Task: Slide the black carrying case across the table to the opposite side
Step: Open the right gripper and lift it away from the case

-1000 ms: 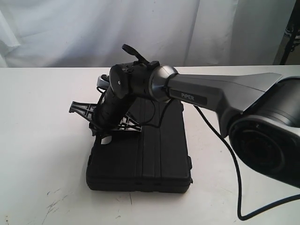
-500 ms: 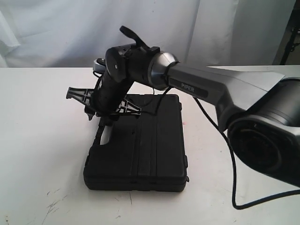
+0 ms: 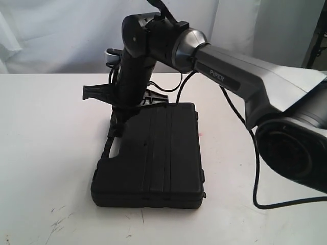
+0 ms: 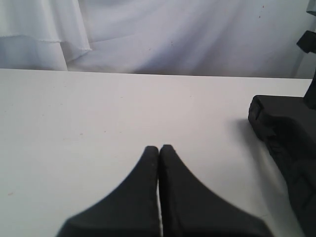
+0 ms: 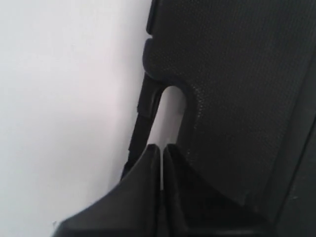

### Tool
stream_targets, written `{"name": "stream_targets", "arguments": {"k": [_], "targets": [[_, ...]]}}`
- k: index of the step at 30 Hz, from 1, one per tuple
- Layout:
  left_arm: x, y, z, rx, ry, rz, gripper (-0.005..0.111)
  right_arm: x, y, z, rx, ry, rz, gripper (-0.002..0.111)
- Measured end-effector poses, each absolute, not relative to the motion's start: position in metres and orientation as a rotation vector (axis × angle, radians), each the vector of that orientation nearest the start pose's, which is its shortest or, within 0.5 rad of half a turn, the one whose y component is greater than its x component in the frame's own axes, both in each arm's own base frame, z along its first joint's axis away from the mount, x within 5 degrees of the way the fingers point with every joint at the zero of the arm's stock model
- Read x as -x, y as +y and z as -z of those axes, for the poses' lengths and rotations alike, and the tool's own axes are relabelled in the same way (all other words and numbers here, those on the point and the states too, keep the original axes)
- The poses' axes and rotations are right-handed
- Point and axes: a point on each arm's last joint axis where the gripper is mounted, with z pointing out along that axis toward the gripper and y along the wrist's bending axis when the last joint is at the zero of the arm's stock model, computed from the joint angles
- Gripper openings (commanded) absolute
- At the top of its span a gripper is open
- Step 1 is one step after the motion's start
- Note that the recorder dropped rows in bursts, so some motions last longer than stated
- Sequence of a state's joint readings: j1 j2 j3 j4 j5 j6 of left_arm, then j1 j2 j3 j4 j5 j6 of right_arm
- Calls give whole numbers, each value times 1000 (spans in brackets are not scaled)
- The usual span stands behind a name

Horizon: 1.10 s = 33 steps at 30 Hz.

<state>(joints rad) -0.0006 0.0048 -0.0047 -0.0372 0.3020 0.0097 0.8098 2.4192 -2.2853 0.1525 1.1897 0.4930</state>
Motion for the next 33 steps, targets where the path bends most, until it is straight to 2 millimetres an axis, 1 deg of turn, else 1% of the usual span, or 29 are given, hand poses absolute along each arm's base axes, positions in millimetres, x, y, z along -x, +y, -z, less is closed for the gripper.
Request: {"name": "stream_targets", "arguments": {"k": [5,7,10,14,16,18,21,27,33], "targets": [[-55,-1,-187,15,1786,29,0,-356,373,-214,638,2830,-417,0],[-55,-1,-187,15,1786,29,0,-355,371,-226,713,2782,-408,0],[-55,-1,-187,15,1786,29,0,-351,367,-254,776,2691,-436,0],[-55,-1,-187,15,1786,29,0,-345,361,-295,810,2555,-485,0],[-55,-1,-187,15,1786,29,0,-342,358,-310,811,2500,-506,0],[-55,-1,-187,15,1786,29,0,-338,354,-321,813,2461,-517,0],[-55,-1,-187,15,1786,29,0,-332,348,-325,839,2427,-513,0],[-55,-1,-187,15,1786,29,0,-322,337,-317,833,2392,-514,0],[-55,-1,-187,15,1784,29,0,-303,315,-315,810,2331,-524,0]]}}
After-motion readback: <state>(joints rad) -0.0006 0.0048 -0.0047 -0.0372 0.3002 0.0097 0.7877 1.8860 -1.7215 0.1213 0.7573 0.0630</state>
